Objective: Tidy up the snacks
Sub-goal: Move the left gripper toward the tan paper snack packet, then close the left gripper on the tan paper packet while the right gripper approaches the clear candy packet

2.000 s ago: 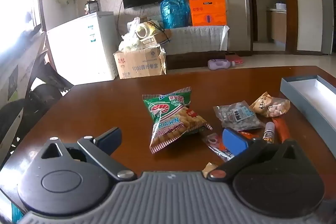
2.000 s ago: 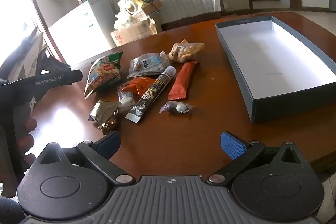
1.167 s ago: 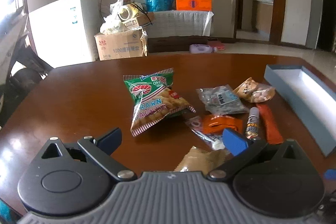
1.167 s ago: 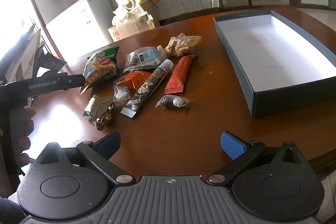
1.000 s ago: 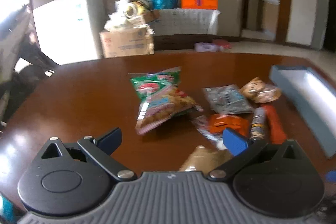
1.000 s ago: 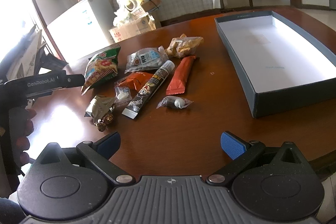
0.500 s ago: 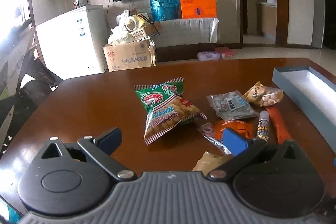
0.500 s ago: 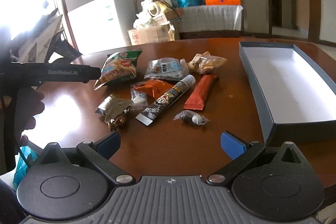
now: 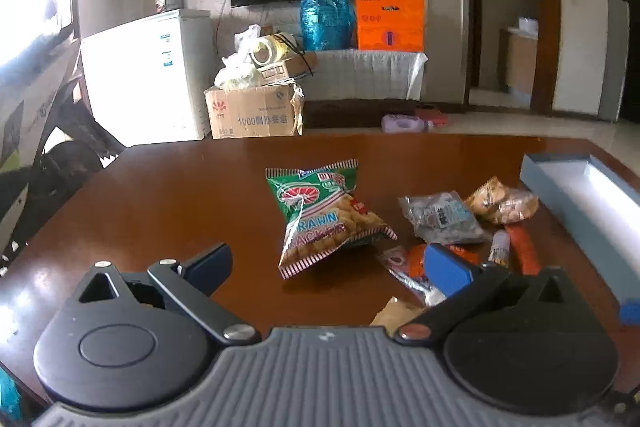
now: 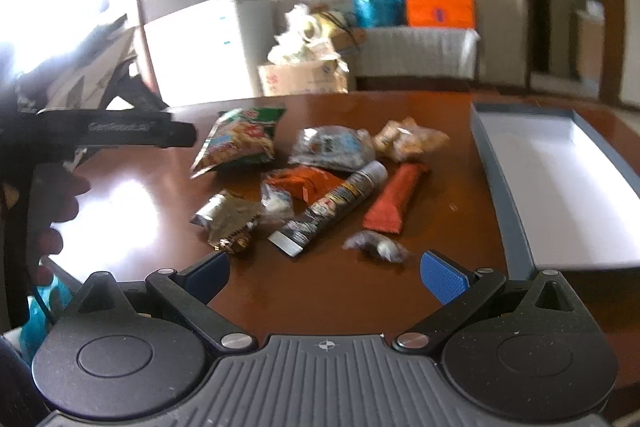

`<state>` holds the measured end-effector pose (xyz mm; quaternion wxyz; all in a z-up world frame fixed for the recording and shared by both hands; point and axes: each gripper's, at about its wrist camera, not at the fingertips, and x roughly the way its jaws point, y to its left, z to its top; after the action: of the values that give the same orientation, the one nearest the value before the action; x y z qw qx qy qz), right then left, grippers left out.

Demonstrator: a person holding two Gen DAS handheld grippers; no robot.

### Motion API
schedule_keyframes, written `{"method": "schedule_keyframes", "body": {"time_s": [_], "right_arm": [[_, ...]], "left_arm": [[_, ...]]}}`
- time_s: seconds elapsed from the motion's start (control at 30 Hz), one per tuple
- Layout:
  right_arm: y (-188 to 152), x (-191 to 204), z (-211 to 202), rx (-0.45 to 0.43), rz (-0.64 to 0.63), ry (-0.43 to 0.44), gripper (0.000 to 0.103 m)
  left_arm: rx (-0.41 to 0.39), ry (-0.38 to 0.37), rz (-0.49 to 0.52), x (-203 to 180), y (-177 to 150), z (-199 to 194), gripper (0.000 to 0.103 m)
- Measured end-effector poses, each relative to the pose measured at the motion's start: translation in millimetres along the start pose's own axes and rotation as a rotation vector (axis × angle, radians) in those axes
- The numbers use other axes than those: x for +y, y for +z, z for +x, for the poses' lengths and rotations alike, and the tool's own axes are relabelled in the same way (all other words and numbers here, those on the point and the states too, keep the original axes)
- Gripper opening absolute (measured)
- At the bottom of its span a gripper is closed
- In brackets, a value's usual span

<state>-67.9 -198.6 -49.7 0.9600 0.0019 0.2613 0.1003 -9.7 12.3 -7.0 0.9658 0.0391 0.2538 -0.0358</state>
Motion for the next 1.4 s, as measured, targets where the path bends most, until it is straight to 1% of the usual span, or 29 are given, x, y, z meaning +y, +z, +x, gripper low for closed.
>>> {"method": "schedule_keyframes", "body": {"time_s": [0.1, 0.23, 0.27, 0.3, 0.37, 0.4, 0.43, 0.53, 0.67, 0.77, 0.83, 0.9, 0.97, 1.07, 1.1, 1.3, 1.4], "right_arm": [[2, 2, 7, -0.002, -0.052, -0.017, 0.103], [5, -6, 15, 0.002, -0.038, -0.025, 0.099], [5, -9, 18, 0.007, -0.033, -0.031, 0.096], [6, -11, 20, 0.014, -0.026, -0.028, 0.092], [6, -15, 24, 0.031, -0.019, -0.012, 0.086], [5, -16, 25, 0.035, -0.022, -0.009, 0.086], [5, -16, 26, 0.034, -0.031, -0.011, 0.086], [5, -13, 27, 0.030, -0.063, -0.018, 0.086], [4, -12, 29, 0.033, -0.089, -0.030, 0.086], [4, -12, 30, 0.028, -0.094, -0.031, 0.086], [5, -12, 32, 0.032, -0.100, -0.035, 0.086], [4, -11, 34, 0.036, -0.110, -0.037, 0.085], [4, -10, 36, 0.039, -0.122, -0.033, 0.084], [3, -8, 40, 0.047, -0.141, -0.028, 0.081], [3, -8, 42, 0.052, -0.144, -0.027, 0.080], [2, -12, 50, 0.068, -0.137, -0.019, 0.075], [3, -15, 52, 0.065, -0.132, -0.018, 0.075]], "left_arm": [[0.007, -0.040, 0.019, -2, -4, -2, 0.103], [-0.017, -0.082, 0.084, -9, -15, -13, 0.103], [-0.020, -0.086, 0.102, -11, -19, -14, 0.103], [-0.019, -0.089, 0.126, -14, -24, -14, 0.103], [-0.023, -0.102, 0.179, -20, -33, -14, 0.103], [-0.029, -0.107, 0.187, -22, -36, -12, 0.103], [-0.033, -0.116, 0.182, -22, -38, -11, 0.103], [-0.012, -0.140, 0.149, -19, -42, 0, 0.103], [0.001, -0.134, 0.112, -14, -45, 12, 0.103], [0.008, -0.151, 0.106, -15, -45, 19, 0.103], [0.010, -0.163, 0.116, -17, -45, 23, 0.099], [0.024, -0.179, 0.127, -20, -45, 29, 0.090], [0.044, -0.206, 0.122, -21, -46, 35, 0.086], [0.064, -0.218, 0.116, -20, -47, 43, 0.082], [0.067, -0.224, 0.114, -20, -47, 44, 0.079], [0.091, -0.266, 0.085, -17, -46, 52, 0.077], [0.088, -0.266, 0.091, -19, -48, 52, 0.078]]}}
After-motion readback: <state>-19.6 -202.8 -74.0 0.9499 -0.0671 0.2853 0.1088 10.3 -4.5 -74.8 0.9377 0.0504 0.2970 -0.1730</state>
